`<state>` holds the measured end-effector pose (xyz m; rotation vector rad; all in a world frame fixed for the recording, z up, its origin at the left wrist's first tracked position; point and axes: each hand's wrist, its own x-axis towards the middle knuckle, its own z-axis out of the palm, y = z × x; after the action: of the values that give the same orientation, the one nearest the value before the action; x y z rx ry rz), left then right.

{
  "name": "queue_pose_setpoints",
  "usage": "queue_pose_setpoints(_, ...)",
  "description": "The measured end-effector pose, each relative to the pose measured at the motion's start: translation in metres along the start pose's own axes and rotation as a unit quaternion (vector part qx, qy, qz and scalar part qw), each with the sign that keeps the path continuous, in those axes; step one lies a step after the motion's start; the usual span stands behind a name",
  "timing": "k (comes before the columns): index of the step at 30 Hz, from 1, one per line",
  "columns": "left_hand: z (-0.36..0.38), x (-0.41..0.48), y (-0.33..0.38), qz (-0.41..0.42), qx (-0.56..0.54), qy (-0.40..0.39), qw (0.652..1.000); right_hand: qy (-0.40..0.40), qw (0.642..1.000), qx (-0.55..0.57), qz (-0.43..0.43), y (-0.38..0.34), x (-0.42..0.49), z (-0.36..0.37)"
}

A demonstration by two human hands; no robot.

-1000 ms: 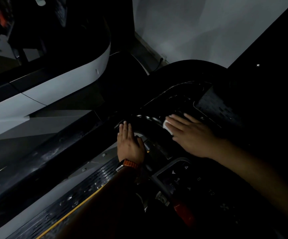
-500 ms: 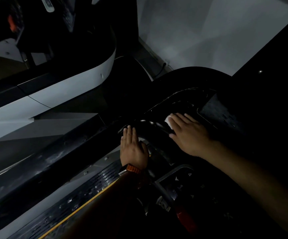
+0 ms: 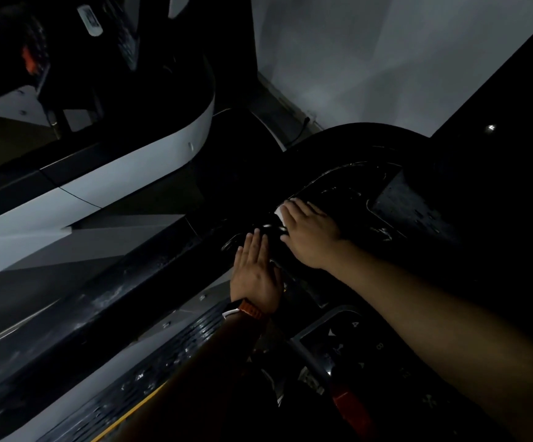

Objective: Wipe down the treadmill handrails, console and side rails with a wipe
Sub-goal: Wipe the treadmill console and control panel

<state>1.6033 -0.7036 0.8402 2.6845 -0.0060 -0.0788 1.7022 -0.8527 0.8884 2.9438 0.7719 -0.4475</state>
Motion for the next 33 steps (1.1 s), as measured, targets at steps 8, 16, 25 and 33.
queue_pose_setpoints(8,-0.006,0.013,0.002,0.118,0.023,-0.044,0.992,0.097,0.995,0.025,0.017,0.036,-0.077,0.006)
queue_pose_setpoints(16,-0.006,0.02,-0.002,0.151,0.045,-0.075,0.985,0.052,0.997,0.044,0.023,0.033,-0.081,0.003)
queue_pose_setpoints(25,-0.007,0.02,-0.001,0.152,0.059,-0.082,0.983,0.063,0.997,0.047,0.027,0.057,-0.143,0.005)
queue_pose_setpoints(33,-0.007,0.025,0.007,0.184,0.061,-0.097,0.976,0.011,0.996,0.073,0.05,0.043,-0.107,-0.01)
